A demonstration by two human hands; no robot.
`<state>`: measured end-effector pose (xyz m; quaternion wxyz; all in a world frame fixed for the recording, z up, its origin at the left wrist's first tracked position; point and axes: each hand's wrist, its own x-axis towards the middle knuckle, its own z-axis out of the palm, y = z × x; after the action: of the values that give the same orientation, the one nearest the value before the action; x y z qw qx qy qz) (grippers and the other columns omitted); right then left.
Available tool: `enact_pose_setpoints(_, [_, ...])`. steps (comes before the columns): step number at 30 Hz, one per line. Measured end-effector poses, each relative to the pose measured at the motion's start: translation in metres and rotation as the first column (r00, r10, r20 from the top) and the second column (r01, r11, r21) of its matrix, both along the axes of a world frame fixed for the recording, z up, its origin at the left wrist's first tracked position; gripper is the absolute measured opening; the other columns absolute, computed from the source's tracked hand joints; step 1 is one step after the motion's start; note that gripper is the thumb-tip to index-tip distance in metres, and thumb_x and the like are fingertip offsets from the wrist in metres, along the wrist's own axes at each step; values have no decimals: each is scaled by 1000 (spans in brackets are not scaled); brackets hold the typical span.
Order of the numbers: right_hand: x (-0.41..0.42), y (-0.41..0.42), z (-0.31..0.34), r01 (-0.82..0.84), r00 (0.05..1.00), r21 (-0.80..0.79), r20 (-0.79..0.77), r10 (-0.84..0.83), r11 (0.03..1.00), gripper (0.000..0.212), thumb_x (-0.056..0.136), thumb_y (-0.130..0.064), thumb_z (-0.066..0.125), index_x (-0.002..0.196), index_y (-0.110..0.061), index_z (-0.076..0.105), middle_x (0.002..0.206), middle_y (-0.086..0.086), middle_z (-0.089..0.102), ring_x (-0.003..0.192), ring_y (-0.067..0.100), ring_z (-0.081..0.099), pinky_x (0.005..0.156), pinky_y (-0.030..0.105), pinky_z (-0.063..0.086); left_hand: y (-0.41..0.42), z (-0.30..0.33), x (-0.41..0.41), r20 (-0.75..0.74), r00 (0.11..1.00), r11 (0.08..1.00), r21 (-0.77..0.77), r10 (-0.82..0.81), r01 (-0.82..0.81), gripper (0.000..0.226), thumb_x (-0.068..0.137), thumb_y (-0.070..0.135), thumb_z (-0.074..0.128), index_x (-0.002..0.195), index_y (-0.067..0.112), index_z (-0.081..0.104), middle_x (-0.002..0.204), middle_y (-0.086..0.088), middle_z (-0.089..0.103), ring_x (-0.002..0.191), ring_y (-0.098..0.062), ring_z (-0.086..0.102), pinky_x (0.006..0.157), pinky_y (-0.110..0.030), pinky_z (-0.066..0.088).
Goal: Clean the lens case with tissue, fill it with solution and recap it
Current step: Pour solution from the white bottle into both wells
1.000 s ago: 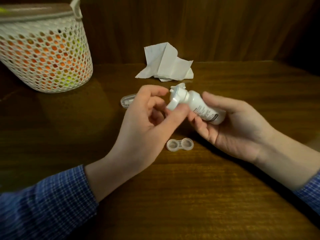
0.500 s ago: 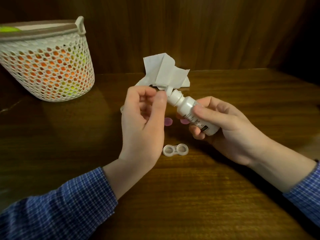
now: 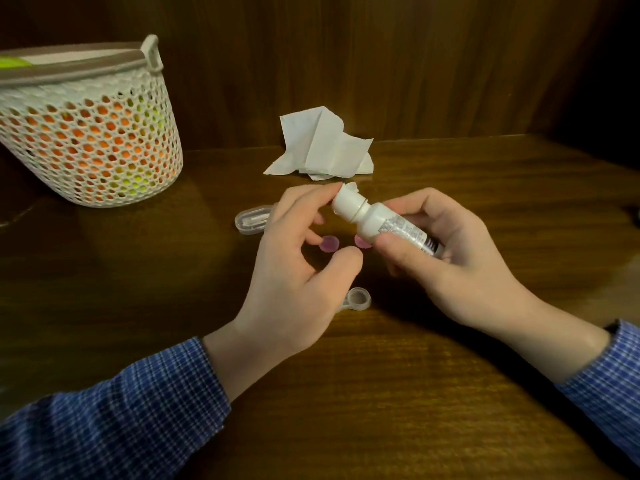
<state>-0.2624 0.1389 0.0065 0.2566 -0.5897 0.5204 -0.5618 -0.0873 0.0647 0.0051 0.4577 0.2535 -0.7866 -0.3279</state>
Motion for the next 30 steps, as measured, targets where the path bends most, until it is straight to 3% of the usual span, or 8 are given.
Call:
enact_pose_setpoints(5, [-5,-6,2,25,999,20,-22,-25,999,21,98,-23,67,117,-17,60,97,1,75,71,12,67,60,25,54,-7,16,-7,43,999,997,74,-26,23,47,91,22,63,138,27,56,121,14,54,102,1,59,77,-17,55])
enact_pose_setpoints(7, [-12,-10,3,85,992,35,-100,-81,996,15,102,-29,62,116,-25,59,92,-8,71,72,4,65,60,22,51,-16,34,-22,54,995,981,176,-90,79,38,98,20,61,135,28,59,115,13,54,91,2,65,60,-16,57])
enact_pose_setpoints(9, [-27,-16,6,180,972,54,-165,-169,982,14,102,-35,60,116,-30,58,92,-9,68,73,7,63,63,23,49,-26,53,-49,179,981,995,72,-76,64,36,98,30,58,134,31,60,119,11,55,94,-5,62,53,-12,53])
enact_pose_setpoints(12, [-59,-21,12,356,920,67,-202,-336,932,25,96,-37,68,119,-32,60,106,-15,68,92,4,67,77,24,57,-36,76,-96,421,907,957,-265,3,120,42,95,38,53,136,29,59,129,7,57,114,-9,51,86,-25,51])
enact_pose_setpoints(15, [-91,-23,10,559,818,66,-205,-537,827,40,87,-35,78,123,-22,65,117,-8,71,99,7,67,86,29,59,-38,86,-141,615,789,903,-328,-18,276,45,93,33,59,138,27,56,134,3,56,119,-15,47,93,-34,47])
enact_pose_setpoints(21, [-128,-32,-5,745,660,67,-212,-720,663,48,82,-29,85,124,-19,64,121,1,71,96,10,62,90,36,60,-32,91,-194,761,648,863,-322,-8,389,57,88,24,68,142,23,52,142,-2,54,127,-24,49,99,-40,47])
enact_pose_setpoints(27, [-145,-40,-17,788,609,39,-188,-770,614,42,80,-34,87,109,-25,58,110,-3,67,88,10,61,70,17,47,-36,89,-212,795,603,888,-226,-70,401,69,89,14,66,152,23,40,152,-4,49,138,-27,44,99,-32,39])
enact_pose_setpoints(30, [-150,-41,-20,802,590,28,-193,-784,597,47,76,-38,89,104,-29,52,103,-8,61,84,9,59,61,14,39,-40,88,-211,817,569,889,-190,-93,418,77,90,13,64,157,25,30,163,-3,33,149,-30,32,109,-35,34])
